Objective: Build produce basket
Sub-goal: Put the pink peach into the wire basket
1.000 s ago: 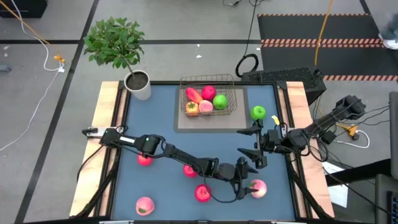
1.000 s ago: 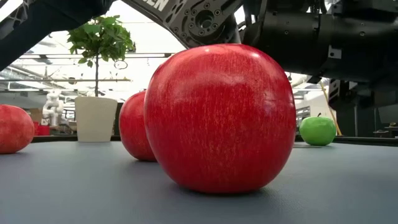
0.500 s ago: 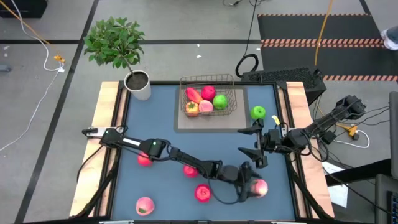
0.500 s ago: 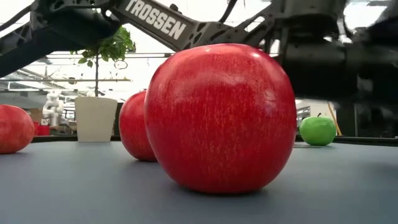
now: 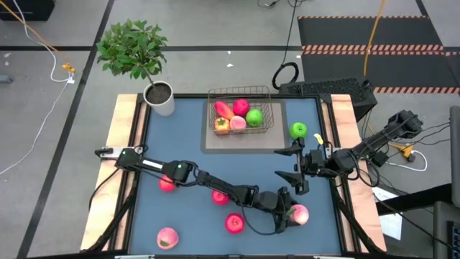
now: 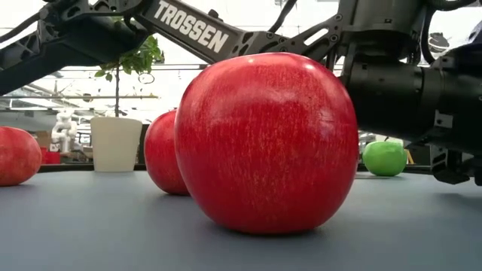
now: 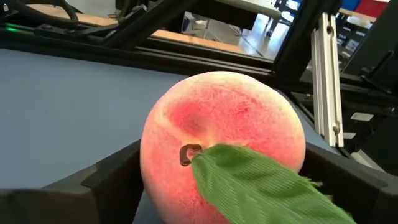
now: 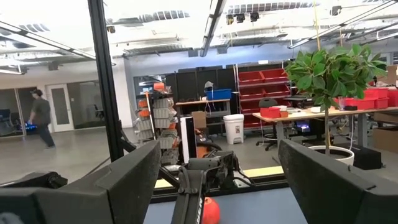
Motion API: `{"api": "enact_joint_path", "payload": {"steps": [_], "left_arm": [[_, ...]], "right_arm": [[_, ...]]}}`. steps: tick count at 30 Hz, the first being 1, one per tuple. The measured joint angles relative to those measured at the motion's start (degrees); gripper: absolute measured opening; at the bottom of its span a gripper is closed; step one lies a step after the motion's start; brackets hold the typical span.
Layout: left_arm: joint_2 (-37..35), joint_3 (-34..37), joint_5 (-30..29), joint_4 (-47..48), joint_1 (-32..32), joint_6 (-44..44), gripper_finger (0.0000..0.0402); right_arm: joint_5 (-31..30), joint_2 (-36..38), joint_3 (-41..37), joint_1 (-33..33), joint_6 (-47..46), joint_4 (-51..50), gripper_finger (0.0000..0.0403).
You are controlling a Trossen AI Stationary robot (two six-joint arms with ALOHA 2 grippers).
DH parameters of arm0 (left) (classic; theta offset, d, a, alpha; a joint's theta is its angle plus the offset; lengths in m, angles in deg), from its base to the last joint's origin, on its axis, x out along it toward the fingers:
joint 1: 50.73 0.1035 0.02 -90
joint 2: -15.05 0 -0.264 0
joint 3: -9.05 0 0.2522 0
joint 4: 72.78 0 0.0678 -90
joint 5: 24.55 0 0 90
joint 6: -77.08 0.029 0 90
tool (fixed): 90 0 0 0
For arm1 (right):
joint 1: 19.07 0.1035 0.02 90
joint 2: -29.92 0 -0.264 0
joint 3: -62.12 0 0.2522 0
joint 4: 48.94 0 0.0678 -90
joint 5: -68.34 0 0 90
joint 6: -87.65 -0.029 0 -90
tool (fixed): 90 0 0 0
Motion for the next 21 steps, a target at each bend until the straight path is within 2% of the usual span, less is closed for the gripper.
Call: {"api": "enact_joint_path", "payload": {"steps": [4,8,13,17,21], "left_arm": [[0.0,0.0,-0.01,0.06,0.0,0.84,0.0321],[-0.26,0.01,-0.02,0.67,0.23,1.53,0.0322],[-4.09,0.04,-5.43,11.32,0.86,5.47,0.0337],[-9.23,0.04,-11.77,22.38,1.64,8.78,0.0322],[-13.59,0.02,-14.96,28.59,2.86,9.12,0.0322]], "right_arm": [[0.0,0.0,0.0,0.0,-0.02,-0.02,0.032],[0.0,0.0,0.0,0.26,-0.28,-0.08,0.032],[0.0,0.02,-0.04,1.72,-0.35,-0.18,0.032],[0.0,0.02,-0.07,3.61,1.72,1.54,0.032],[0.0,0.16,-0.07,6.62,5.15,3.9,0.032]]}}
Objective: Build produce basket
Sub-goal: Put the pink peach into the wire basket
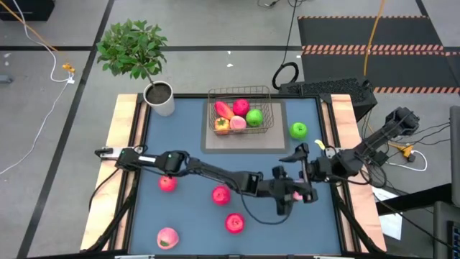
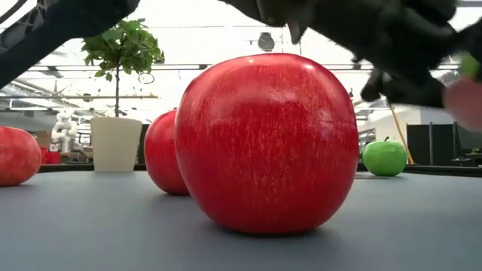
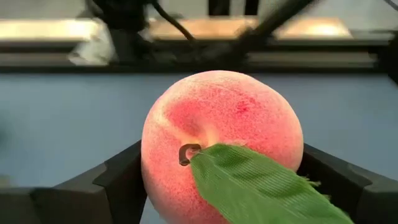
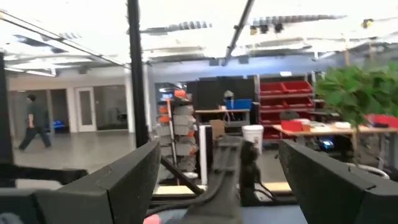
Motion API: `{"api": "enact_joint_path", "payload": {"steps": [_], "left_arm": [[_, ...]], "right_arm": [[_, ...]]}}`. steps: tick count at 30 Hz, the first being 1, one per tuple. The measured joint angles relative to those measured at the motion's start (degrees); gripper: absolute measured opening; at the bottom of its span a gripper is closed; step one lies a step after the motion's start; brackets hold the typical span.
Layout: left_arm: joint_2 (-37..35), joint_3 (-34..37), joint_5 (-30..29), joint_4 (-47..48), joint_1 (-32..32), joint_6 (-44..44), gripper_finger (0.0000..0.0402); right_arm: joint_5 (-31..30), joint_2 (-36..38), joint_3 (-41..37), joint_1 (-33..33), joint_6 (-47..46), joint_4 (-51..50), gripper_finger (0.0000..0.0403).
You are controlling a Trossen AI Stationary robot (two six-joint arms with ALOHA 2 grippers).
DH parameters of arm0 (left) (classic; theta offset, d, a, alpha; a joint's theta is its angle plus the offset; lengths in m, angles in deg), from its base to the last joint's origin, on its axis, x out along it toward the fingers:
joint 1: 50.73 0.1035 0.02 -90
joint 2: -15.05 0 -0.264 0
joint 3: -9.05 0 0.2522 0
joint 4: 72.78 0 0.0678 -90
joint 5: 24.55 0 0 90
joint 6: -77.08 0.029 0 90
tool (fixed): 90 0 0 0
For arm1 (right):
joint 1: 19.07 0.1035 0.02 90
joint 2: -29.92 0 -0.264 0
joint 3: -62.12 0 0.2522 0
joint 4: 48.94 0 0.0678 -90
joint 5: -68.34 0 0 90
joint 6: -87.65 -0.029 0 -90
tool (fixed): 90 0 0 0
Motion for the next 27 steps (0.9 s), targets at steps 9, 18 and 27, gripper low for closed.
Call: {"api": "enact_joint_path", "payload": {"steps": [9,18,27], "left_arm": [[-9.64,0.02,-6.35,15.89,2.01,2.52,0.0322],[-18.14,0.02,-10.91,29.0,9.16,1.7,0.0336],[-20.34,0.03,-11.2,43.4,21.79,-7.73,0.0326]], "right_arm": [[-0.54,2.97,0.0,7.01,6.59,1.63,0.032],[-11.78,4.01,0.0,10.73,10.51,1.57,0.032],[-14.74,4.27,0.0,10.8,11.52,0.35,0.032]]}}
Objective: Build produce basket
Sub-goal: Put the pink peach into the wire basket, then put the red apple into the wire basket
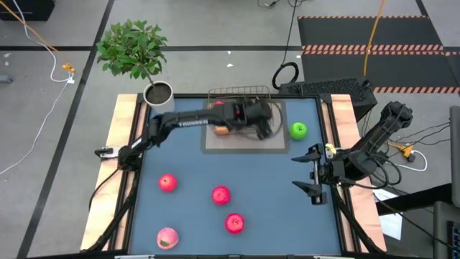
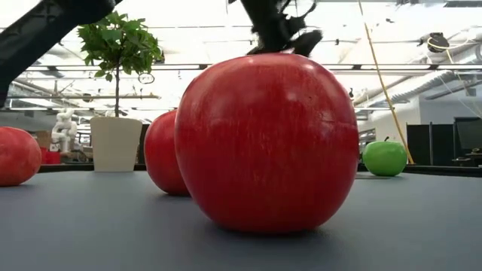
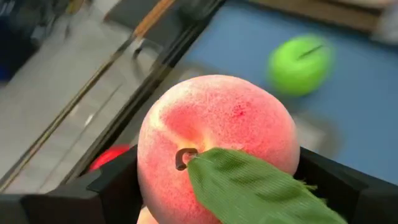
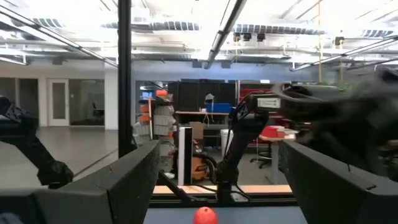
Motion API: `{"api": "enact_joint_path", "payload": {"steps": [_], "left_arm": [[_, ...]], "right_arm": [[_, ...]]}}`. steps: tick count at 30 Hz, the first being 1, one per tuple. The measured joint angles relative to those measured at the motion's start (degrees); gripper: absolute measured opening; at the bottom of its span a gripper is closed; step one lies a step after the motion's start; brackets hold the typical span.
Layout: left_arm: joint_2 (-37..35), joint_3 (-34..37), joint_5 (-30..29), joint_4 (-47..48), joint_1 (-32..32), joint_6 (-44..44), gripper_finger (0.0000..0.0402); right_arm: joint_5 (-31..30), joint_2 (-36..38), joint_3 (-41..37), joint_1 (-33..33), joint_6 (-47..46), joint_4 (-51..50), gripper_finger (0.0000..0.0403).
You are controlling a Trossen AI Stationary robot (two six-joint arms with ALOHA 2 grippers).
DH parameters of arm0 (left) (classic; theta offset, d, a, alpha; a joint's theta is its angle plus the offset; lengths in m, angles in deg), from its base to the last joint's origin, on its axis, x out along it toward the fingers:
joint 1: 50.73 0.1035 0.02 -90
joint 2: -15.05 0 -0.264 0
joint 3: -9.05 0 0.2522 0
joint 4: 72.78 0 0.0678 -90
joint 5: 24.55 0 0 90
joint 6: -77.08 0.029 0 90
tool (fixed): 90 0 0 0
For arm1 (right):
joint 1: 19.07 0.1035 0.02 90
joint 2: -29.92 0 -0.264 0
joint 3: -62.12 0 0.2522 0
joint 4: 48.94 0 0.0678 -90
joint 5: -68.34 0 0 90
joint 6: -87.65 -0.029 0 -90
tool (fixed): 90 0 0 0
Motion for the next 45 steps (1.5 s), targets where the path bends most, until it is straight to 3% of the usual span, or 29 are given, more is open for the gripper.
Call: {"api": "enact_joint_path", "payload": {"steps": [7,13,17,22,29,36,40,45], "left_arm": [[-0.43,0.43,0.0,10.92,9.56,-7.06,0.034],[-0.45,4.38,0.14,12.57,13.28,-9.45,0.0334],[-0.41,9.4,0.24,12.29,15.94,-10.59,0.0358],[-0.36,13.85,1.55,12.06,17.25,-11.39,0.0394],[-1.09,14.18,1.55,11.0,16.63,-8.49,0.0388],[-6.58,14.14,0.97,2.92,13.29,-3.94,0.0388],[-8.7,14.11,1.09,-7.93,9.88,-0.1,0.0387],[-7.18,14.05,10.73,-25.75,4.39,8.74,0.0388]], "right_arm": [[-5.24,0.96,0.0,0.9,1.53,-1.38,0.032],[-10.23,1.51,0.0,2.94,2.87,-1.75,0.032],[-10.79,1.51,0.0,3.75,2.46,-1.76,0.032],[-10.78,1.51,0.0,4.59,2.17,-1.8,0.032],[-11.14,1.49,0.0,4.81,2.35,-1.82,0.032],[-12.43,1.49,0.0,4.81,2.39,-1.8,0.032],[-14.22,1.51,0.0,4.81,2.7,-1.75,0.032],[-13.86,1.52,0.0,4.81,2.83,-1.34,0.032]]}}
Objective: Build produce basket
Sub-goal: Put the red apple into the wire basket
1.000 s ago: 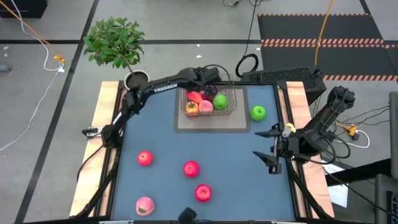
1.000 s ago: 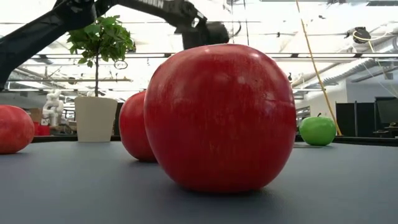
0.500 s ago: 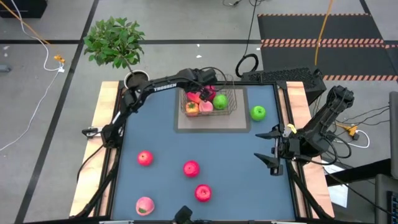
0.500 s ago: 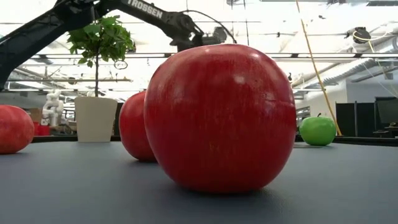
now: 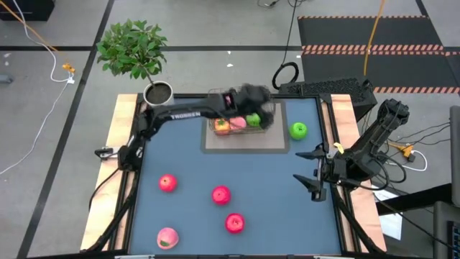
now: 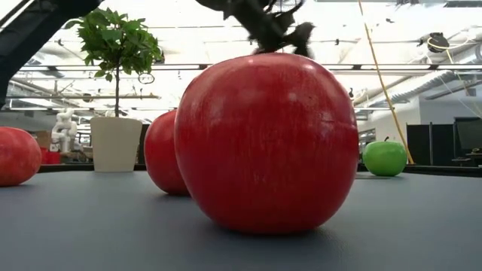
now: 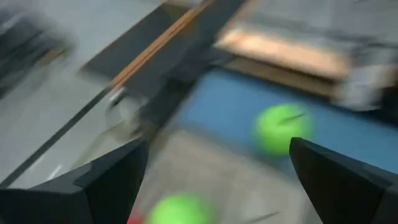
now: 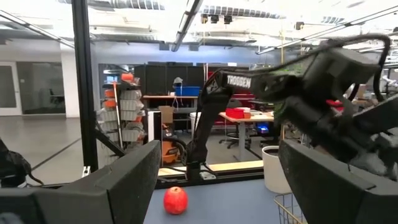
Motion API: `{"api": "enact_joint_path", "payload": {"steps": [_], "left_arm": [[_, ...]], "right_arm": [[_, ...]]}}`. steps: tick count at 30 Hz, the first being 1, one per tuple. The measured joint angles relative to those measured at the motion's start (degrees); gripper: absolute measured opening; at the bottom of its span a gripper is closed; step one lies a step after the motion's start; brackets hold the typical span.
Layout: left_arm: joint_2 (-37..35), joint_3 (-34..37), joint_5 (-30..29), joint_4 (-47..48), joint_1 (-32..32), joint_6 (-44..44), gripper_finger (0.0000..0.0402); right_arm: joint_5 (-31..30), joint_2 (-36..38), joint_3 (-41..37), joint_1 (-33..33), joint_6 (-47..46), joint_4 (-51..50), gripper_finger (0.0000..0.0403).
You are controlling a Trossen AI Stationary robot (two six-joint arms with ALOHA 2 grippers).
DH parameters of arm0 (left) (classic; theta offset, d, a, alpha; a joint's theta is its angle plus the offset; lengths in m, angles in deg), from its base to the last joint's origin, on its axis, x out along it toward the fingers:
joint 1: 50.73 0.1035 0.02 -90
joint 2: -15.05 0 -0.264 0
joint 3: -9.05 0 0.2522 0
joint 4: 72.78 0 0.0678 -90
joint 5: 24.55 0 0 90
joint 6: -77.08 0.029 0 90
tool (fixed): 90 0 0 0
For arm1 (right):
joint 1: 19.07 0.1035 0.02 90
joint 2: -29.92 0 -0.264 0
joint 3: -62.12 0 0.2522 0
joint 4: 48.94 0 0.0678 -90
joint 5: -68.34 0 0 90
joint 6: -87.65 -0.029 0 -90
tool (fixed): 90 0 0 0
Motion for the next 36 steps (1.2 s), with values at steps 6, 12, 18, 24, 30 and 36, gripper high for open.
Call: {"api": "enact_joint_path", "payload": {"steps": [6,12,18,24,30,36], "left_arm": [[7.25,0.02,6.06,-24.08,-4.82,12.25,0.0388],[15.43,0.06,10.7,-39.1,-4.21,11.06,0.0388],[21.92,-7.73,12.38,-37.59,-2.46,9.2,0.0388],[27.66,-16.64,15.71,-32.3,-2.18,9.59,0.0388],[27.64,-16.46,15.23,-26.96,-1.77,7.91,0.0388],[27.48,-16.39,13.21,-22.45,-3.35,7.95,0.0388]], "right_arm": [[0.14,0.19,0.0,0.0,0.4,0.92,0.032],[4.82,-0.09,0.0,-1.54,0.28,2.19,0.032],[7.77,-0.75,0.0,-4.05,-0.45,2.17,0.032],[7.82,-0.75,0.0,-6.54,-0.52,2.17,0.032],[9.98,-0.8,0.0,-9.7,-0.46,2.18,0.032],[10.81,-0.8,0.0,-11.51,2.61,2.19,0.032]]}}
